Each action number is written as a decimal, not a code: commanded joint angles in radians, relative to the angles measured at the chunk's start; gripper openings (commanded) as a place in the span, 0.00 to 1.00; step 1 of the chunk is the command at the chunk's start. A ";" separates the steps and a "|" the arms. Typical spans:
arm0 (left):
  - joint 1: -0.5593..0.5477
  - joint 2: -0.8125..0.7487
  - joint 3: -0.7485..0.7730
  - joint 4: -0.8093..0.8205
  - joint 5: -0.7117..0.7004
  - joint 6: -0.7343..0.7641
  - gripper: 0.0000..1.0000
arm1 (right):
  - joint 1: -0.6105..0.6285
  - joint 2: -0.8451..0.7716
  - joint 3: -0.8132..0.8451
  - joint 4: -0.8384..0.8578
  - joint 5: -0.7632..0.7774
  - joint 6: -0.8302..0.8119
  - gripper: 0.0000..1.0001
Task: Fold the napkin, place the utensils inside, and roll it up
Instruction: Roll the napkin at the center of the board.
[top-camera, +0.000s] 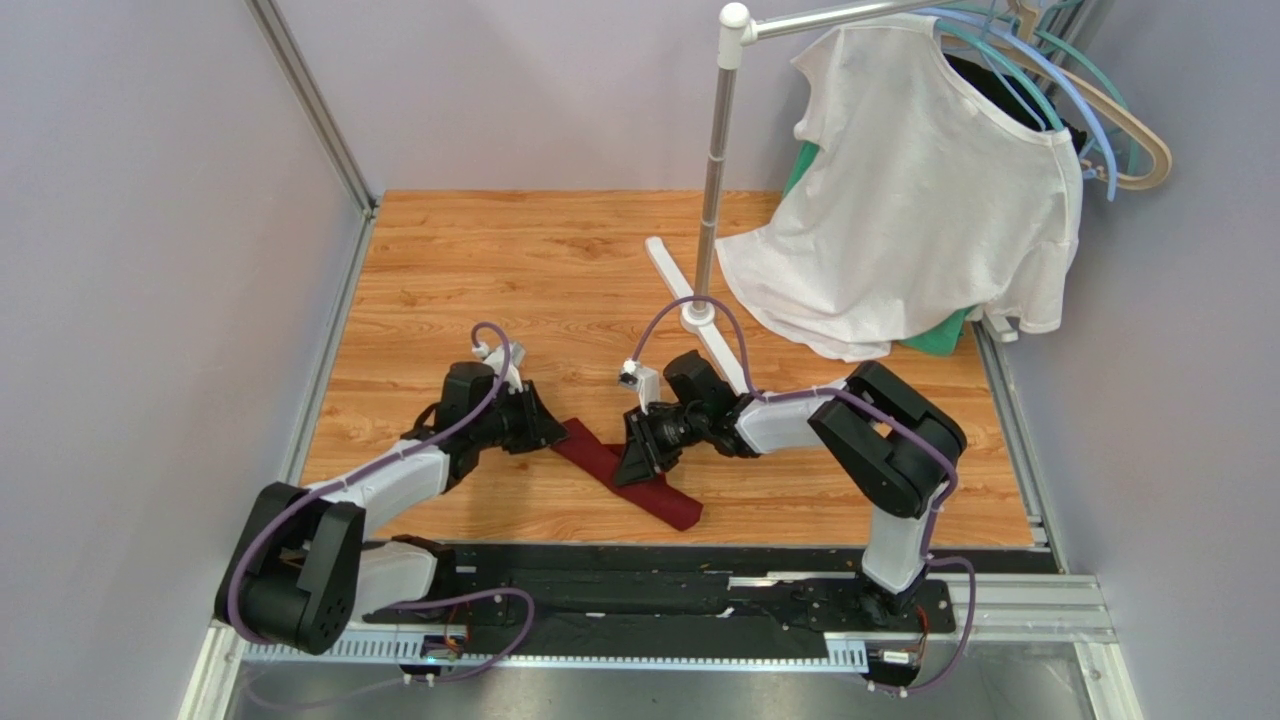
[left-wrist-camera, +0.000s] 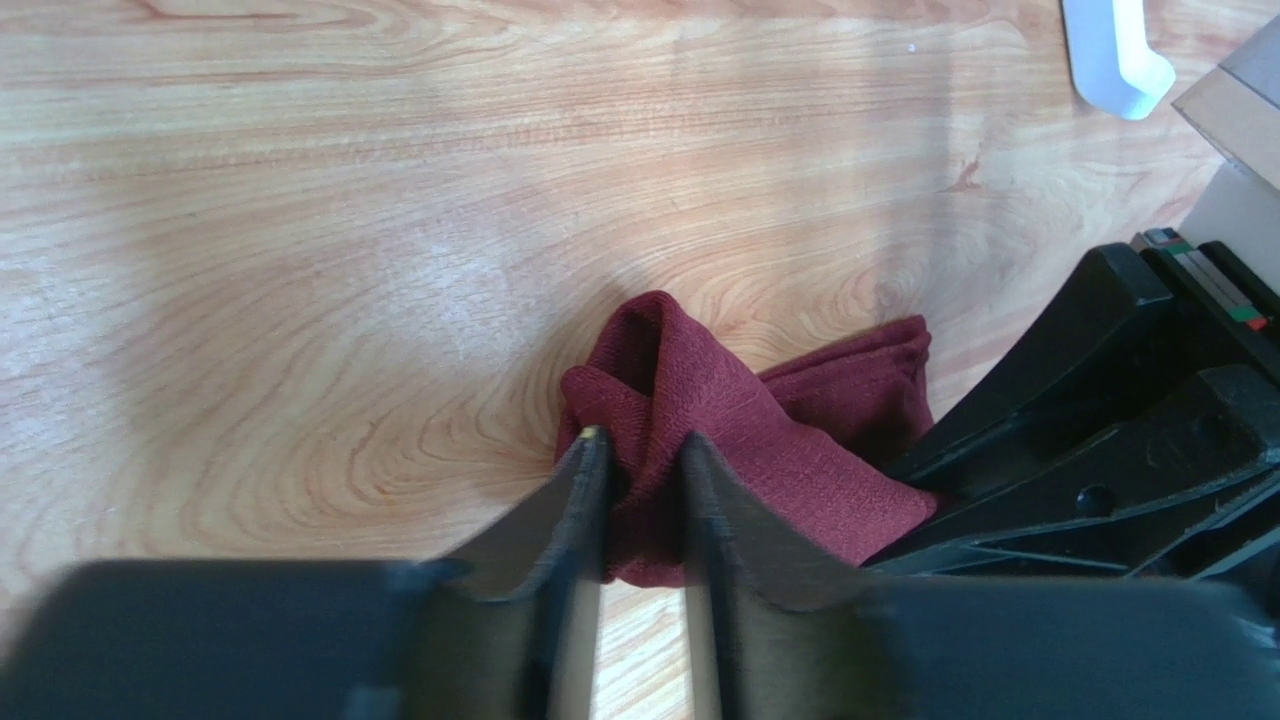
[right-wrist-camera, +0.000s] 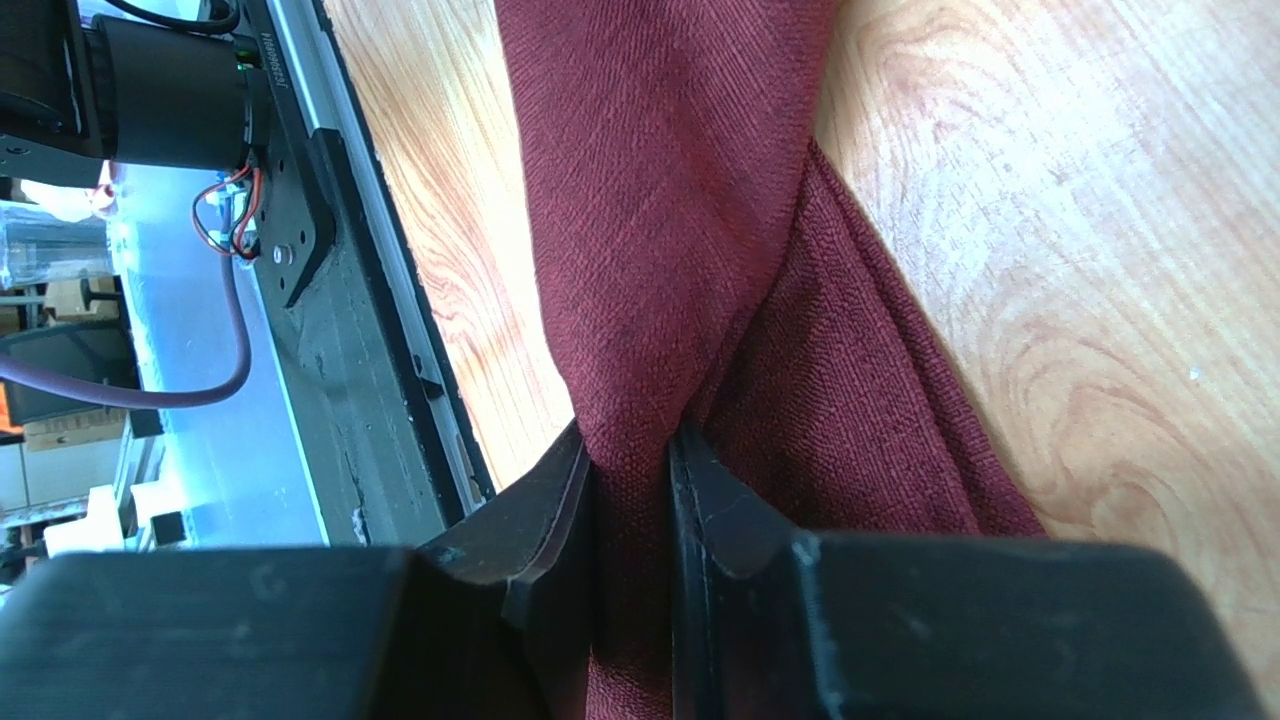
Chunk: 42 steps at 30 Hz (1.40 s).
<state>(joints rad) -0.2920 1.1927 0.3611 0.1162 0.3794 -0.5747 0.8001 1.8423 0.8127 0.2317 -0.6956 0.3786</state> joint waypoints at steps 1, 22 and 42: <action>0.001 0.019 0.006 0.069 0.042 0.006 0.20 | -0.006 0.064 -0.024 -0.081 0.085 -0.046 0.20; -0.003 0.082 0.079 -0.010 0.065 0.052 0.00 | -0.018 -0.193 0.063 -0.456 0.355 -0.171 0.71; -0.035 0.166 0.148 -0.076 0.065 0.058 0.00 | 0.318 -0.328 0.089 -0.371 0.899 -0.348 0.75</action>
<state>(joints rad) -0.3202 1.3464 0.4812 0.0624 0.4366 -0.5392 1.0142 1.4532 0.8467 -0.1780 -0.0372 0.1242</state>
